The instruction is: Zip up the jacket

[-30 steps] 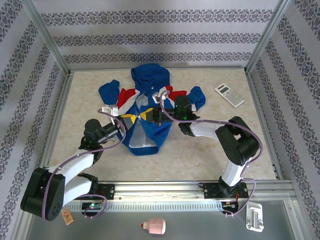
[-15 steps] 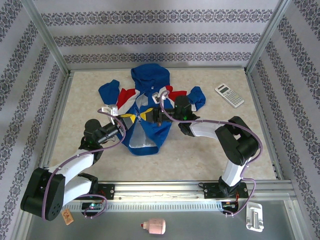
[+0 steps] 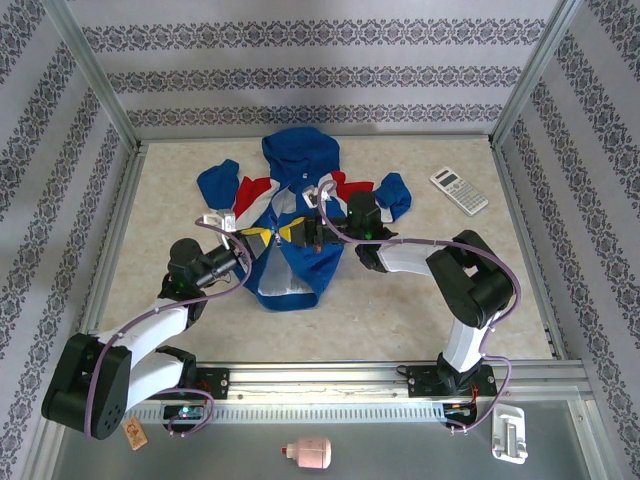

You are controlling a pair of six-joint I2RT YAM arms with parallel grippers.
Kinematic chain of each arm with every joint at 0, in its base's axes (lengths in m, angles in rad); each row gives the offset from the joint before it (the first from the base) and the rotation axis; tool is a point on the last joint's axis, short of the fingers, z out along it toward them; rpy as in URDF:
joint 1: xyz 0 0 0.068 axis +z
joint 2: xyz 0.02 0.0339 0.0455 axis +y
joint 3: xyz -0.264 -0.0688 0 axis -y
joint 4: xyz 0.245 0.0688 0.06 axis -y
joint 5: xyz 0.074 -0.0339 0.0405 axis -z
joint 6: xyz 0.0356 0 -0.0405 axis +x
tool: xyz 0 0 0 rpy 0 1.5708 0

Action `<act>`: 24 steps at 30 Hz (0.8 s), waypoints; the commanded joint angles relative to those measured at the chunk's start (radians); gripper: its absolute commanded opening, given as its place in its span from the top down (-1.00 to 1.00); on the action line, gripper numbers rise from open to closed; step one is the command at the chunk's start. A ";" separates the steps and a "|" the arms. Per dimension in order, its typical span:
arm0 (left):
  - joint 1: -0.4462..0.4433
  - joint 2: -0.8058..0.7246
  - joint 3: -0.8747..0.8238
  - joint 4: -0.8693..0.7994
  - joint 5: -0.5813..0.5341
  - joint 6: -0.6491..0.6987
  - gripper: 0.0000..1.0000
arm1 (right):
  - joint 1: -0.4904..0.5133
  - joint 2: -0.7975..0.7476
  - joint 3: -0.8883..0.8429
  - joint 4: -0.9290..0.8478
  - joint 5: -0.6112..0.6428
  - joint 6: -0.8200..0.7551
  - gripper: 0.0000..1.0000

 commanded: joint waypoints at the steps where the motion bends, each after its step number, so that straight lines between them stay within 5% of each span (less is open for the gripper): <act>1: 0.011 -0.002 -0.017 0.073 0.013 -0.006 1.00 | 0.010 0.003 0.029 0.068 -0.030 0.001 1.00; 24: 0.022 0.032 -0.024 0.137 0.061 -0.043 1.00 | 0.008 0.013 0.039 0.083 -0.033 0.021 1.00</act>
